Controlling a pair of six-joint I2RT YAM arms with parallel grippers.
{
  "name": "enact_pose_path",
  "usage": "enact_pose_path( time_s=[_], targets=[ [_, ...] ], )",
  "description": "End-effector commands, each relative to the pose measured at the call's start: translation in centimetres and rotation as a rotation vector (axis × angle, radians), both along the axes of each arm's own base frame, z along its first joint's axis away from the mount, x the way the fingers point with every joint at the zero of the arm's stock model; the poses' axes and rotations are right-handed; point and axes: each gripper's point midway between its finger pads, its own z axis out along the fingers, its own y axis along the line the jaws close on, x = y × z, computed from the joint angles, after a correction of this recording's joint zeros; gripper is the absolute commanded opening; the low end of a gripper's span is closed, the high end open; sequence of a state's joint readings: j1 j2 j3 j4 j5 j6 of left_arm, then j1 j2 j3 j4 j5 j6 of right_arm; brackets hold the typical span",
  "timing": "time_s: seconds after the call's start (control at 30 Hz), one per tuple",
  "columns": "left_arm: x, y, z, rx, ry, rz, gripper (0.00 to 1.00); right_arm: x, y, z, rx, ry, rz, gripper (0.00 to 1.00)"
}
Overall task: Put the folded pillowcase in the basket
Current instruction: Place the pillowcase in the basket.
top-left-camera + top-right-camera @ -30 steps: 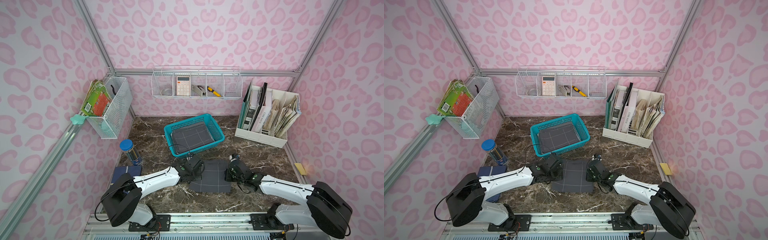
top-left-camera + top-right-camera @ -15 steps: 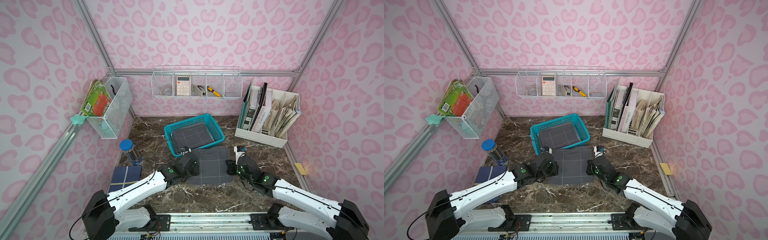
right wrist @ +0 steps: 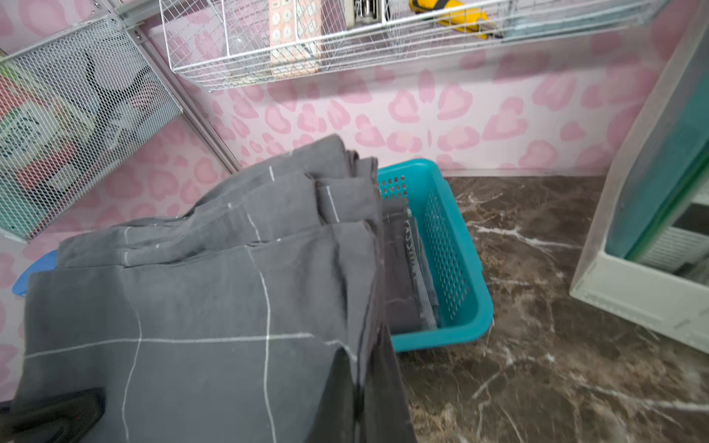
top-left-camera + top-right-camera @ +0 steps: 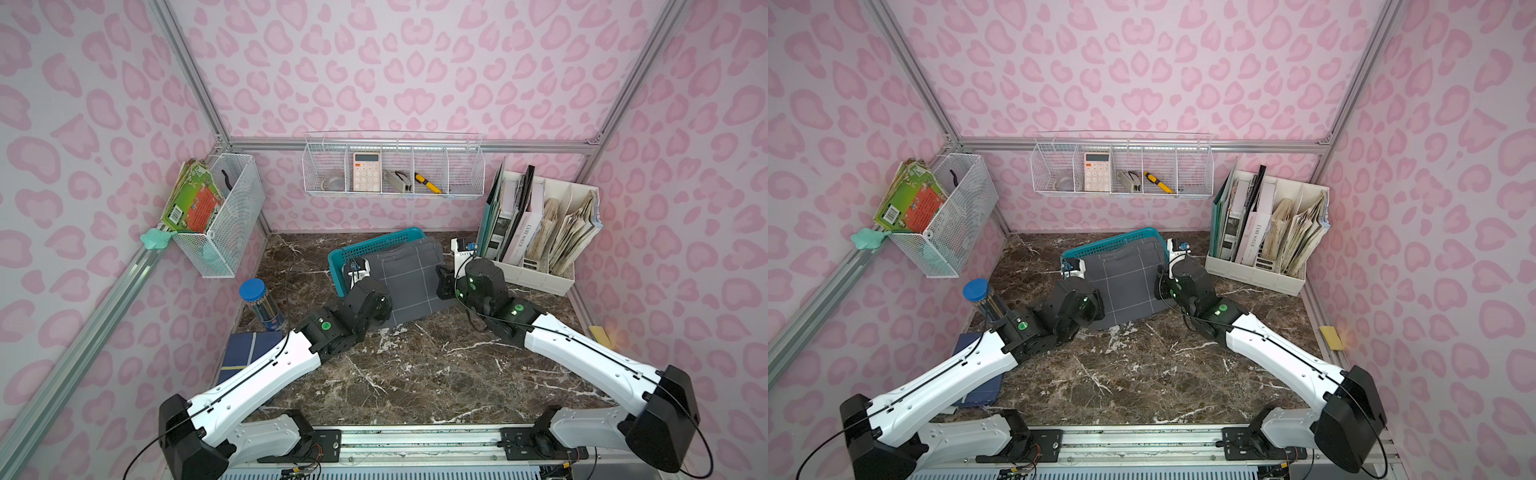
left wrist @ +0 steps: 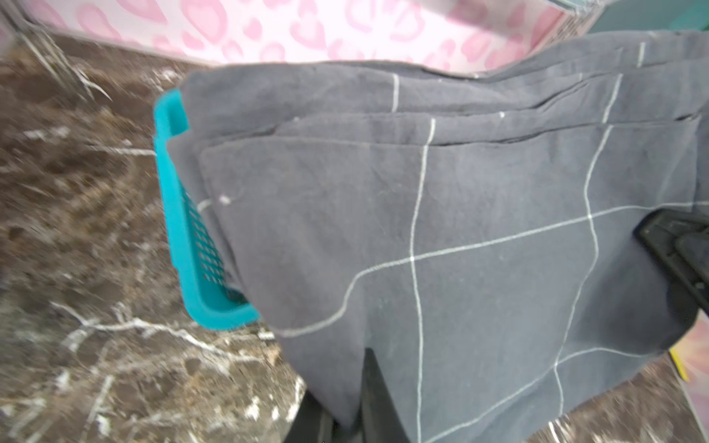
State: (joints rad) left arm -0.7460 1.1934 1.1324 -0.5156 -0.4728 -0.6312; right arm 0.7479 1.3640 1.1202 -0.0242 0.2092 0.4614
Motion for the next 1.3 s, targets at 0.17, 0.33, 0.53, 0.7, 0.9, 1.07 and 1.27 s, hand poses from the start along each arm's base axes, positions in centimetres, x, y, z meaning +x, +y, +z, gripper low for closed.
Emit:
enact_pose_path(
  time_s=[0.17,0.33,0.53,0.7,0.9,1.07,1.27],
  targets=[
    [4.4,2.4,-0.3,-0.003,0.037,0.059,0.0,5.7,3.0,0.4,-0.071,-0.007,0.059,0.0],
    [7.4,3.4,-2.0,-0.037,0.073,0.099,0.0,8.5,4.4,-1.6,-0.086,0.039,0.089,0.0],
    [9.9,4.6,-4.6,-0.02,0.129,0.142,0.0,11.8,5.4,-6.1,-0.108,0.142,0.109,0.0],
    [11.8,5.1,-7.8,-0.042,0.208,0.145,0.0,13.8,6.1,-9.6,-0.124,0.22,0.13,0.0],
    [13.4,5.8,-11.0,-0.046,0.283,0.168,0.0,15.3,6.2,-12.9,-0.16,0.307,0.129,0.0],
    [13.0,7.3,-13.2,-0.031,0.366,0.261,0.0,15.9,6.3,-16.0,-0.172,0.386,0.129,0.0],
    [12.8,8.0,-15.0,-0.039,0.419,0.319,0.2,16.2,6.4,-17.7,-0.181,0.425,0.123,0.02]
  ],
)
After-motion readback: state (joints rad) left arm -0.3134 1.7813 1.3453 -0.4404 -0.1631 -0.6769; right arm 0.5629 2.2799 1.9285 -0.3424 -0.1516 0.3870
